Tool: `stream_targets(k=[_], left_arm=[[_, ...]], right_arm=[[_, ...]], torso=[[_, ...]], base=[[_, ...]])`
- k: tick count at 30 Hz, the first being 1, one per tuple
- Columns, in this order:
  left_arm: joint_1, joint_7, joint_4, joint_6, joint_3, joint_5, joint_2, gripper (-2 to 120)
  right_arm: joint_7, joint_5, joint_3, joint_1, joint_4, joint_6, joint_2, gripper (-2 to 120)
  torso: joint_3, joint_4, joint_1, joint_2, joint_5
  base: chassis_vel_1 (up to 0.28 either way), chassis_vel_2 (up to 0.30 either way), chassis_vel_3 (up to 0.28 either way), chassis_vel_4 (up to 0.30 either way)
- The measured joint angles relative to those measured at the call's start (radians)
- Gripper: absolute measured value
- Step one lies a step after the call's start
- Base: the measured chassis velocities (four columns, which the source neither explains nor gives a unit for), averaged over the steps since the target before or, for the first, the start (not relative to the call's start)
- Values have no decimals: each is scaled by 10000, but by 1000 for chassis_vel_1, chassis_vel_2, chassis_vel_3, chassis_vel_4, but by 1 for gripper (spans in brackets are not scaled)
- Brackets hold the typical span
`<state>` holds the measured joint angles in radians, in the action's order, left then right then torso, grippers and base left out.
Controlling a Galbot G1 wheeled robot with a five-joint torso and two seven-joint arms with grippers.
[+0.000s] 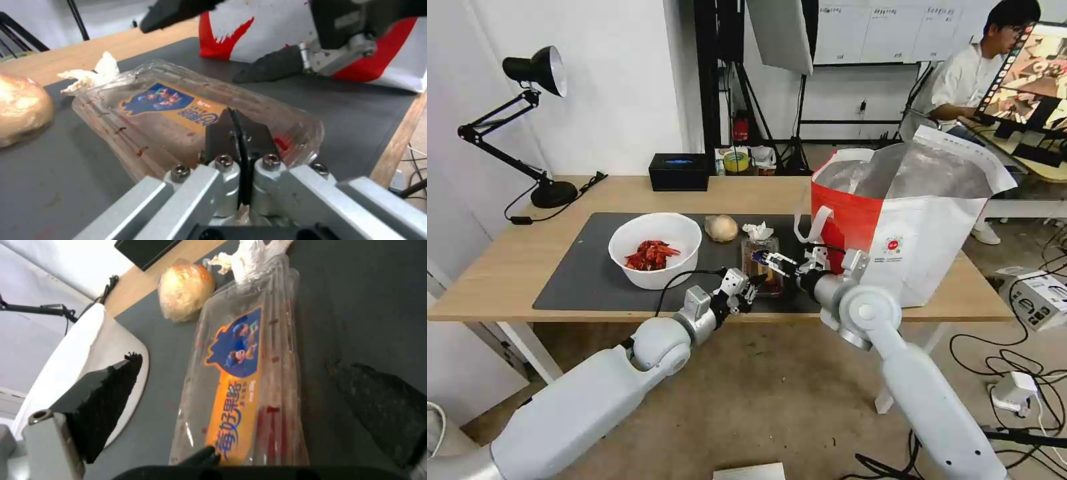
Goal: Pick up the trash from the table and place it into the takeout bag.
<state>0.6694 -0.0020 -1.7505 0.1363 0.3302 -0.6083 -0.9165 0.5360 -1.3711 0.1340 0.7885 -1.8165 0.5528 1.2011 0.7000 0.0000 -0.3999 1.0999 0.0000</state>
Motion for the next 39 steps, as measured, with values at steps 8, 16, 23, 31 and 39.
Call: stream_targets(k=[8, 16, 23, 31, 39], left_arm=[[46, 110, 55, -187, 24, 114, 121, 0], [150, 145, 16, -234, -66, 170, 145, 0], [254, 154, -4, -318, -229, 171, 137, 0], [397, 191, -14, -417, -301, 227, 124, 0], [437, 220, -8, -425, -269, 349, 42, 0]], right_arm=[[312, -551, -125, -618, 545, 423, 116, 100], [615, -980, -201, -947, 867, 822, 288, 100], [644, -1144, -239, -1012, 1033, 993, 448, 100], [609, -1147, -293, -1191, 1366, 1049, 592, 100], [588, -1140, -418, -1533, 1782, 1212, 788, 100]], torso=[[0, 1, -1, 0, -1], [-1, 1, -1, 0, 0], [-1, 0, -1, 0, 0], [-1, 0, -1, 0, 0], [-1, 0, -1, 0, 0]], base=[[0, 0, 0, 0], [0, 0, 0, 0], [0, 0, 0, 0], [0, 0, 0, 0], [0, 0, 0, 0]])
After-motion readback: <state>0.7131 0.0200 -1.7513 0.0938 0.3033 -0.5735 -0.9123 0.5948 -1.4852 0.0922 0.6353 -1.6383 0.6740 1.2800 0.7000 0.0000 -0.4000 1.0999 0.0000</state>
